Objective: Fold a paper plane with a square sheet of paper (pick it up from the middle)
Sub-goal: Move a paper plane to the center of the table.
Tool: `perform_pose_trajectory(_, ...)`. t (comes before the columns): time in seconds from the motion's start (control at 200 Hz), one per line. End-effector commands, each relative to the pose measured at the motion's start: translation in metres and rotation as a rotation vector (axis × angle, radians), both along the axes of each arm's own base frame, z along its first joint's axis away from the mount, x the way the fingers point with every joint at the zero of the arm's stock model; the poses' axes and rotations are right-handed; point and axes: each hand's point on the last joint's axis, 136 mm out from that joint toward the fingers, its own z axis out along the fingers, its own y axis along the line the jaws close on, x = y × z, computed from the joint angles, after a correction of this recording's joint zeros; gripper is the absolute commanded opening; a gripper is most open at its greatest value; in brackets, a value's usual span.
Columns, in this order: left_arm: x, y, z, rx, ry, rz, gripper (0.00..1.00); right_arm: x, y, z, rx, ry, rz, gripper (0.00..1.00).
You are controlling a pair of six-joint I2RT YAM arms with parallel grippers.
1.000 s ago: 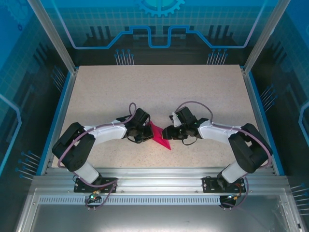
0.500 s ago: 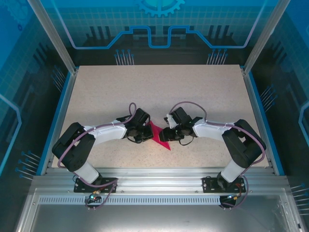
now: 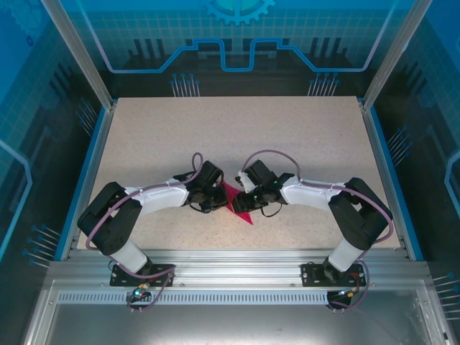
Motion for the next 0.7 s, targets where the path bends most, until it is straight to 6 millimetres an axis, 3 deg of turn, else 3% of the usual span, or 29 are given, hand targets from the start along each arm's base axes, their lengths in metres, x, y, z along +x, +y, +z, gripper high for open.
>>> perform_pose_trajectory(0.0, -0.002, 0.0, 0.001, 0.003, -0.018, -0.016, 0.06, 0.0, -0.004, -0.01, -0.105, -0.018, 0.021, 0.36)
perform_pose_trajectory(0.57, -0.004, 0.003, 0.0, 0.006, -0.019, -0.012, 0.07, 0.001, -0.008, -0.031, -0.285, -0.055, 0.049, 0.25)
perform_pose_trajectory(0.695, -0.004, 0.003, 0.001, 0.005, -0.022, -0.01, 0.09, -0.001, -0.007, -0.035, -0.303, -0.052, 0.055, 0.18)
